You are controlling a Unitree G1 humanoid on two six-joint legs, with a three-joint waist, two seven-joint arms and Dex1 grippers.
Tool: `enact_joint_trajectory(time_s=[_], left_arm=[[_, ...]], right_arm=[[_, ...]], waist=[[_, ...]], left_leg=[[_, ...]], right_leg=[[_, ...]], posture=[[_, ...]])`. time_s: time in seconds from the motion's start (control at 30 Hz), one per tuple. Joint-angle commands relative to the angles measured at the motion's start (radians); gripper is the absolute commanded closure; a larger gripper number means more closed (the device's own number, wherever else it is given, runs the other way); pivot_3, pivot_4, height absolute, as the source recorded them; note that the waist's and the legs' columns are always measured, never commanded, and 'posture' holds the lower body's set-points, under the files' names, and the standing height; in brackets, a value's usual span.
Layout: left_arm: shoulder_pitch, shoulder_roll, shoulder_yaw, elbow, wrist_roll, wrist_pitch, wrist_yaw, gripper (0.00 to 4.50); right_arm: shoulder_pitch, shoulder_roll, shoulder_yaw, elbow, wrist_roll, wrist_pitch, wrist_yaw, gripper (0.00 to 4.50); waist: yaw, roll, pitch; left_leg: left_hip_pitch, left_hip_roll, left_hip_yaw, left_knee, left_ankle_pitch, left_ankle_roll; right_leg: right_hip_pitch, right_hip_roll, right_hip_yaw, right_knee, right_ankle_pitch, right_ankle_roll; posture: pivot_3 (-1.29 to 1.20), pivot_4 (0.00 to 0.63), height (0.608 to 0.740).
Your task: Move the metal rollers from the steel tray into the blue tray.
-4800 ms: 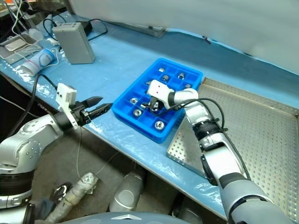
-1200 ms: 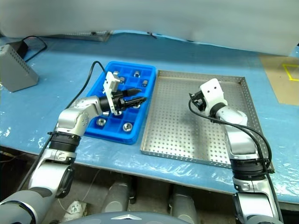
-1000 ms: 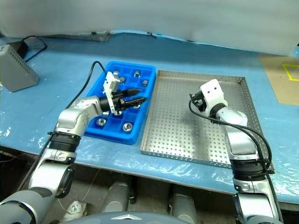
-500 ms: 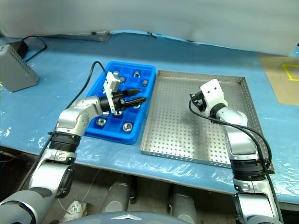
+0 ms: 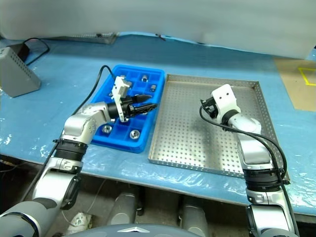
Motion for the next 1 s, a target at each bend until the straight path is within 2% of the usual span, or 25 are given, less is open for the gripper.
enact_joint_trajectory(time_s=[0.03,1.0], left_arm=[[-0.019,-0.001,0.005,-0.044,-0.008,-0.001,0.003,1.14],[-0.016,-0.001,0.005,-0.018,-0.001,-0.028,-0.005,1.14]], right_arm=[[-0.002,-0.006,-0.009,-0.044,-0.002,-0.006,-0.008,1.83],[-0.005,-0.001,-0.001,-0.041,-0.005,-0.007,-0.013,1.83]], waist=[[0.0,0.0,0.0],[0.0,0.0,0.0]], left_leg=[[0.0,0.0,0.0,0.0,0.0,0.0],[0.0,0.0,0.0,0.0,0.0,0.0]], right_leg=[[0.0,0.0,0.0,0.0,0.0,0.0],[0.0,0.0,0.0,-0.001,0.0,0.0]], posture=[[0.16,0.15,0.74],[0.15,0.15,0.74]])
